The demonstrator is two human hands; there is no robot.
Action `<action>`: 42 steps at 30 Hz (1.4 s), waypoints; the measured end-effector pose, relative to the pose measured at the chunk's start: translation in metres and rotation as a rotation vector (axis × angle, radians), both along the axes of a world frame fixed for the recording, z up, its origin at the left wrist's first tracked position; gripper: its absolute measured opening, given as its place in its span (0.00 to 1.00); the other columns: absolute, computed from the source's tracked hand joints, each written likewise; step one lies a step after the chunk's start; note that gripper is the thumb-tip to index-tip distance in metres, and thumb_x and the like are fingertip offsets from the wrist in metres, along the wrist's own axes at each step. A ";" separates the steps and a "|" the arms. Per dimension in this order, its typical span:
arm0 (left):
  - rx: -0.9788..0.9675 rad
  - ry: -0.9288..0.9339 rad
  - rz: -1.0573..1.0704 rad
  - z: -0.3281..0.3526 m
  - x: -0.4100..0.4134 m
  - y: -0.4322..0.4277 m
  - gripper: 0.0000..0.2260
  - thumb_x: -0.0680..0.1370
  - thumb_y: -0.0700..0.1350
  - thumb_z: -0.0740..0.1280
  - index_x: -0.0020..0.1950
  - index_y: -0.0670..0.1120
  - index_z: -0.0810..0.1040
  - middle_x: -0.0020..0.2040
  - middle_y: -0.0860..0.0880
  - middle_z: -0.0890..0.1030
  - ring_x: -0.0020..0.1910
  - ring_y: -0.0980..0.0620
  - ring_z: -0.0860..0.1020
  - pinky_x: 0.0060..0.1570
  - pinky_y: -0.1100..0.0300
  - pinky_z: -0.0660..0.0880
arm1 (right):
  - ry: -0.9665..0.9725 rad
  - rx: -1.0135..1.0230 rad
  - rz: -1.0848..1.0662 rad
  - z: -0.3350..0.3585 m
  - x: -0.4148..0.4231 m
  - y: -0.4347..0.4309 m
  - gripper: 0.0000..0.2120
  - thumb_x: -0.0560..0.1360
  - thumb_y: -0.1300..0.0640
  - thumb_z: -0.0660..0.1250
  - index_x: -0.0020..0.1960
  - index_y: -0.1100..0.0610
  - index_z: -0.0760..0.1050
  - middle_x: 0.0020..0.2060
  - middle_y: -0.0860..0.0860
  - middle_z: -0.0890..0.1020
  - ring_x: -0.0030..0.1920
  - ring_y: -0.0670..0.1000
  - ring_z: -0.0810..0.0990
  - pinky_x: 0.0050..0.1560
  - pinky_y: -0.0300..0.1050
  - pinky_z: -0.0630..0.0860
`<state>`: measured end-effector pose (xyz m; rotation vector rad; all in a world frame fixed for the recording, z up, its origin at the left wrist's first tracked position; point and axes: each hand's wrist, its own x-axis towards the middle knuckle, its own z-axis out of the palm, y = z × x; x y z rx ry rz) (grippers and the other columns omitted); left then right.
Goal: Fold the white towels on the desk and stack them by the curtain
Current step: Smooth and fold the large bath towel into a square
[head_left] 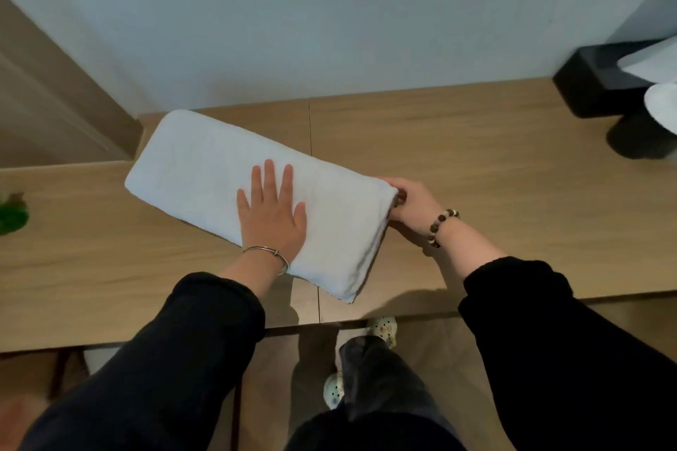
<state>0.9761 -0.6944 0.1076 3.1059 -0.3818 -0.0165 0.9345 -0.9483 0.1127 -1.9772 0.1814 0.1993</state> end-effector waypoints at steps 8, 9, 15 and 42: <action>-0.015 -0.016 -0.017 -0.001 -0.001 0.000 0.28 0.79 0.55 0.45 0.78 0.51 0.39 0.79 0.45 0.42 0.77 0.44 0.43 0.72 0.41 0.47 | 0.106 0.226 -0.083 -0.014 0.005 -0.015 0.21 0.72 0.74 0.66 0.61 0.57 0.78 0.51 0.48 0.82 0.52 0.44 0.81 0.53 0.38 0.77; -0.017 -0.020 -0.019 -0.001 -0.001 0.000 0.28 0.80 0.55 0.45 0.77 0.51 0.39 0.79 0.45 0.42 0.77 0.44 0.43 0.72 0.41 0.47 | 0.119 0.233 -0.103 -0.013 0.006 -0.014 0.19 0.72 0.75 0.65 0.60 0.60 0.79 0.49 0.50 0.83 0.49 0.44 0.81 0.51 0.38 0.77; 0.000 -0.043 -0.026 -0.005 0.000 0.002 0.28 0.80 0.55 0.45 0.77 0.51 0.39 0.79 0.45 0.43 0.77 0.43 0.43 0.72 0.41 0.48 | 0.139 -0.061 -0.319 -0.011 0.016 -0.006 0.22 0.73 0.72 0.56 0.30 0.53 0.77 0.26 0.51 0.78 0.25 0.46 0.76 0.28 0.37 0.73; 0.008 -0.052 -0.004 -0.003 -0.001 0.001 0.28 0.79 0.54 0.44 0.78 0.49 0.44 0.79 0.44 0.46 0.77 0.42 0.46 0.71 0.40 0.50 | 0.029 0.125 -0.481 -0.015 -0.013 0.029 0.13 0.67 0.67 0.71 0.33 0.48 0.78 0.28 0.42 0.79 0.30 0.38 0.75 0.33 0.31 0.71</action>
